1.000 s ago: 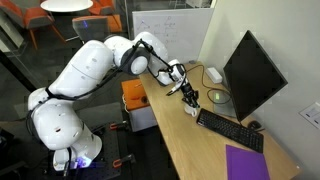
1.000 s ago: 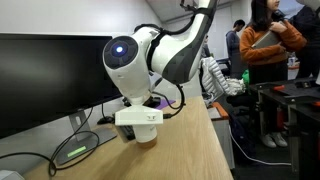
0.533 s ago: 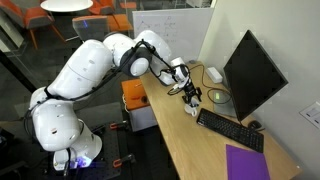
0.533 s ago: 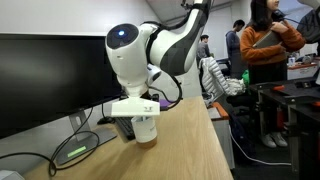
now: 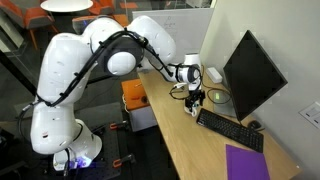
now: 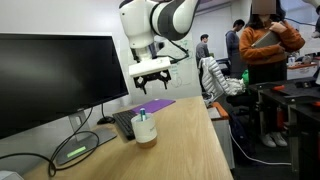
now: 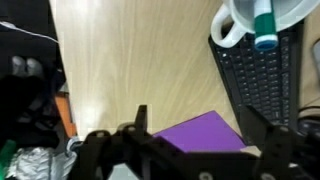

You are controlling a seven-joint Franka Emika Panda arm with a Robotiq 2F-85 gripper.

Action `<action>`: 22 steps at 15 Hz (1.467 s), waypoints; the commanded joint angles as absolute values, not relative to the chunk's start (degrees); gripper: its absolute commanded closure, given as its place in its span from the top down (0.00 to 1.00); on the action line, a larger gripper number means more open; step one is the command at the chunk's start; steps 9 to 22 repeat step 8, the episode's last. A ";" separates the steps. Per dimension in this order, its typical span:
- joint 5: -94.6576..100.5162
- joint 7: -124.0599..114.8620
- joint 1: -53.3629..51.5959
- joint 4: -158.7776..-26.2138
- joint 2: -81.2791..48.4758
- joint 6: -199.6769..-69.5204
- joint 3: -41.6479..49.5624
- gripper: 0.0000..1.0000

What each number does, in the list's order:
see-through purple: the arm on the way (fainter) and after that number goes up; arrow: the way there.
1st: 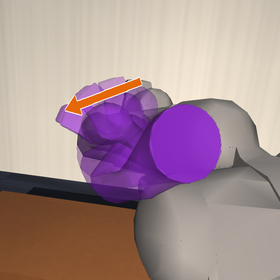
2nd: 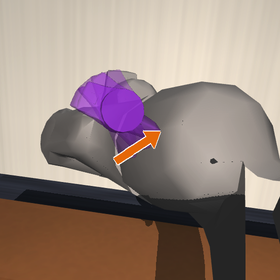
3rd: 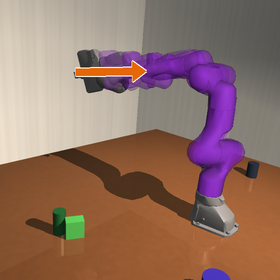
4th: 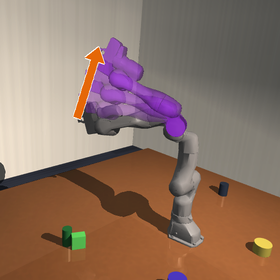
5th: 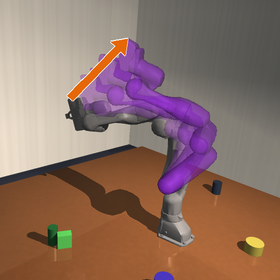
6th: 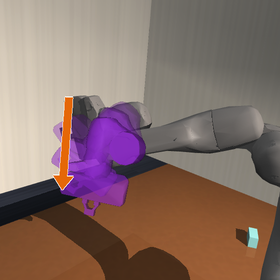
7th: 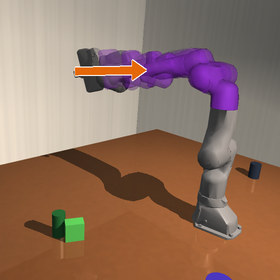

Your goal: Put the marker in the mug

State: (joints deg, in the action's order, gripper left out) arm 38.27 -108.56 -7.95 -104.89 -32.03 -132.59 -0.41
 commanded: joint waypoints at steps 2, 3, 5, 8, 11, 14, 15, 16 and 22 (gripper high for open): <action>23.77 -85.85 -2.88 -112.16 -24.39 -136.04 -0.94 1.00; 20.32 -80.57 -2.13 -112.72 -23.55 -135.49 -0.98 1.00; 13.62 -70.27 -1.02 -113.60 -22.23 -134.19 -1.06 1.00; 4.62 -55.50 0.08 -115.10 -20.77 -134.41 -1.16 1.00; 4.62 -55.50 0.08 -115.10 -20.77 -134.41 -1.16 1.00; 4.62 -55.50 0.08 -115.10 -20.77 -134.41 -1.16 1.00; 4.62 -55.50 0.08 -115.10 -20.77 -134.41 -1.16 1.00; 4.62 -55.50 0.08 -115.10 -20.77 -134.41 -1.16 1.00; 4.62 -55.50 0.08 -115.10 -20.77 -134.41 -1.16 1.00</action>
